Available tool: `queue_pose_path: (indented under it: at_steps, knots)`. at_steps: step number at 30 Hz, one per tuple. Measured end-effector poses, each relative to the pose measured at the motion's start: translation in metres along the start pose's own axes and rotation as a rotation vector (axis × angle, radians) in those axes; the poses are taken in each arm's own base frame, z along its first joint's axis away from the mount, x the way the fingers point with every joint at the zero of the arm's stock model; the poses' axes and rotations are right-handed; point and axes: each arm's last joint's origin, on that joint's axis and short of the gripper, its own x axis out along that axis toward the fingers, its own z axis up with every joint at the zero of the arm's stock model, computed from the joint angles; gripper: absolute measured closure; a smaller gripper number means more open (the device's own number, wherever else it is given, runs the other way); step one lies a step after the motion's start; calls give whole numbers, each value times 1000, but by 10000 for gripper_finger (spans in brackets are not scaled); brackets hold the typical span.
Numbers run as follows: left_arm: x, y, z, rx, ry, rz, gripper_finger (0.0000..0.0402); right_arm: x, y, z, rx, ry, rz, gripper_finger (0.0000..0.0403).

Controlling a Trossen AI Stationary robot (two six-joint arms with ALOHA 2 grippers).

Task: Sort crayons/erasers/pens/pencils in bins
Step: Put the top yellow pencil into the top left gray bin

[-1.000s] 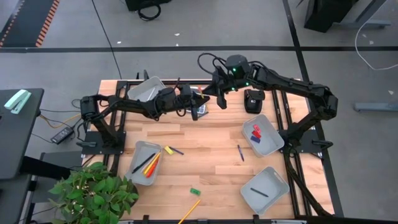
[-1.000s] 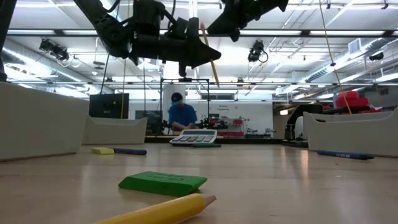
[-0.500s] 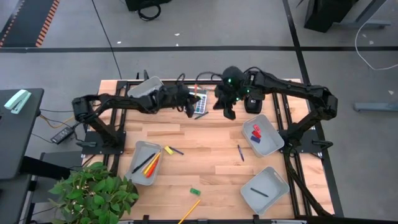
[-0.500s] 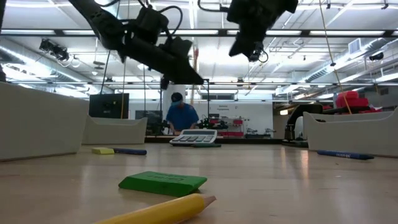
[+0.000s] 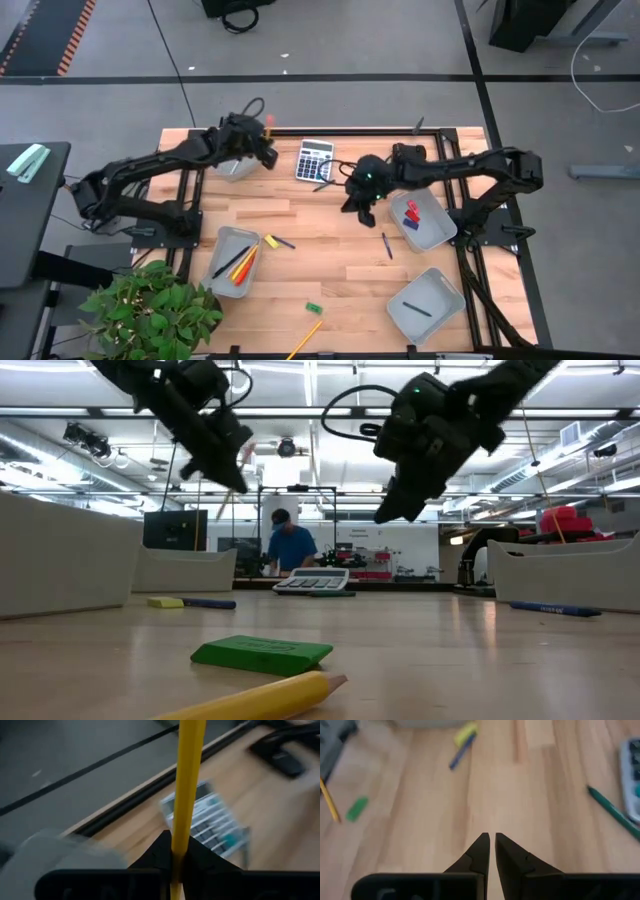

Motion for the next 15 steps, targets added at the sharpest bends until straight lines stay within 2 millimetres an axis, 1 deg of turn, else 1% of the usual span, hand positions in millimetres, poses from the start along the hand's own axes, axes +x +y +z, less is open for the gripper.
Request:
queue_pose_path:
  at_steps: [3, 6, 9, 13, 15]
  knots:
    - [-3, 13, -5, -23, 64, 90, 377, 7, 2, -10, -3, -140, 16, 365]
    - [-2, 24, -10, -56, 127, 149, 371, 10, 5, -18, -22, -209, 25, 365]
    - [-3, 34, -16, -73, 197, 200, 371, 13, 8, -27, -86, -213, 31, 365]
    - [-6, 48, -25, -77, 295, 310, 377, 15, 11, -38, -146, -182, 26, 365]
    - [-7, 52, -26, -47, 313, 346, 377, 16, 12, -43, -157, -168, 32, 365]
